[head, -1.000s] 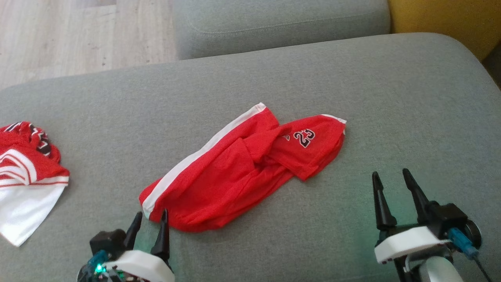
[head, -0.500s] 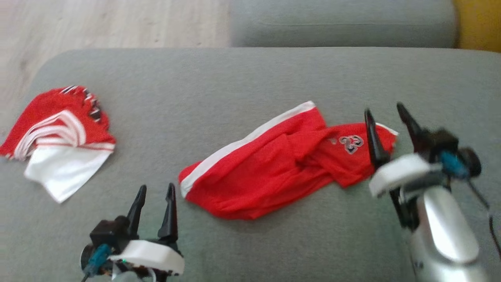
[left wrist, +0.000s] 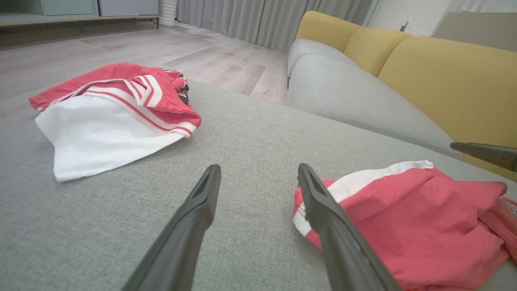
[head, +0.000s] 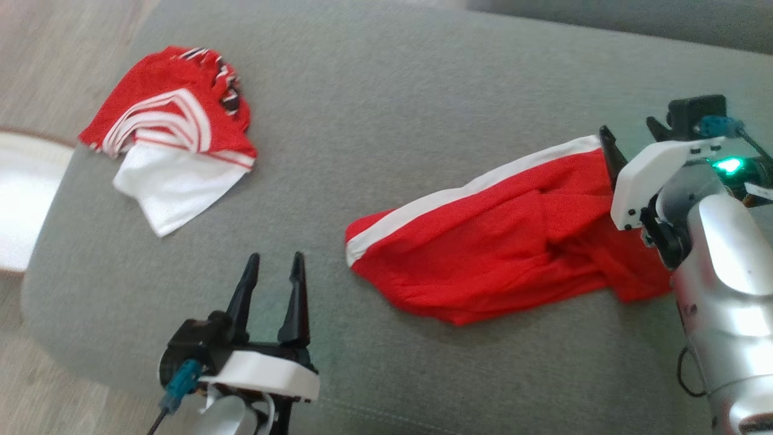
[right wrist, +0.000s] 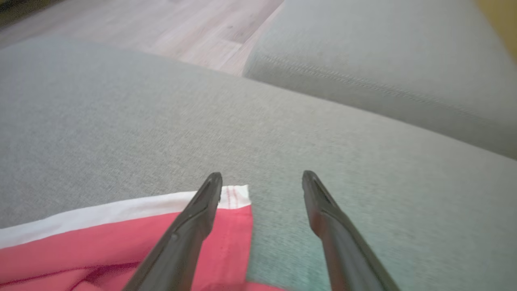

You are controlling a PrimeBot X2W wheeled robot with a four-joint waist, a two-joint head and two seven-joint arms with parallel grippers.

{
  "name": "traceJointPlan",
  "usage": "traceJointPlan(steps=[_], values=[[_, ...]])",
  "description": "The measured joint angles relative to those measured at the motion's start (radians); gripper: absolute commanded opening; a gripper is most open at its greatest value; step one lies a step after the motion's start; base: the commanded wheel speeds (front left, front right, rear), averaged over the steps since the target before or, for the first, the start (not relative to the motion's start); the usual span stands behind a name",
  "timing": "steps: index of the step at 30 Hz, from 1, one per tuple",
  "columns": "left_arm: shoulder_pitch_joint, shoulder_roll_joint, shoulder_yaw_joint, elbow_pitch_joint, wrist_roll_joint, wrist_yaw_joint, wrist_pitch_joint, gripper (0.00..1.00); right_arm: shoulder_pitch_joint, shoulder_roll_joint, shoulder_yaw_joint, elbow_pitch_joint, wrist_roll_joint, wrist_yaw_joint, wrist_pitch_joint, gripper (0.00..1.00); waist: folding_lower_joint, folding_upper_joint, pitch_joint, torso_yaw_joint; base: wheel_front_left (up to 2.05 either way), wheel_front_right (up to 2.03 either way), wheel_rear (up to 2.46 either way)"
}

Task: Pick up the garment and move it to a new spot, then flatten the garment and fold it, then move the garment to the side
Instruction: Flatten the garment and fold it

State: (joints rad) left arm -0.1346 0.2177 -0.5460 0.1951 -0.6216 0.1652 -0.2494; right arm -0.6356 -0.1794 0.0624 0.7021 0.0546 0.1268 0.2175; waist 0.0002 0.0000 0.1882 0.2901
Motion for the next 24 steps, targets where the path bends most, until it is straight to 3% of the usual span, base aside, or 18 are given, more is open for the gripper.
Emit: traceJointPlan(steps=[7,13,14,15,16,24], values=[[-0.024,-0.046,0.017,0.002,0.034,-0.028,0.0,1.0,-0.072,-0.025,0.065,0.144,0.052,0.0,0.096,1.0,0.0,0.0,0.06,0.08,0.0,0.0,0.0],[-0.024,-0.06,0.039,0.016,0.053,-0.044,0.0,1.0,-0.111,-0.034,0.1,0.205,0.072,0.0,0.138,1.0,-0.0001,0.0,0.069,0.096,0.0,0.0,0.0],[-0.024,-0.064,0.042,0.017,0.06,-0.045,0.0,1.0,-0.116,-0.034,0.106,0.211,0.072,0.0,0.141,0.65,-0.0001,0.0,0.068,0.094,0.0,0.0,0.0],[-0.024,-0.066,0.052,0.018,0.068,-0.052,0.0,1.0,-0.118,-0.033,0.12,0.216,0.082,0.0,0.14,0.13,-0.0001,0.0,0.066,0.09,0.0,0.0,0.0],[-0.024,-0.066,0.057,0.019,0.07,-0.052,0.0,1.0,-0.118,-0.033,0.126,0.217,0.085,0.0,0.135,0.0,-0.0001,0.0,0.065,0.086,0.0,0.0,0.0],[-0.021,-0.066,0.074,0.028,0.086,-0.061,-0.003,1.0,-0.118,-0.011,0.165,0.208,0.103,0.0,-0.011,0.0,-0.0001,0.0,0.042,0.037,0.0,0.0,0.0]])
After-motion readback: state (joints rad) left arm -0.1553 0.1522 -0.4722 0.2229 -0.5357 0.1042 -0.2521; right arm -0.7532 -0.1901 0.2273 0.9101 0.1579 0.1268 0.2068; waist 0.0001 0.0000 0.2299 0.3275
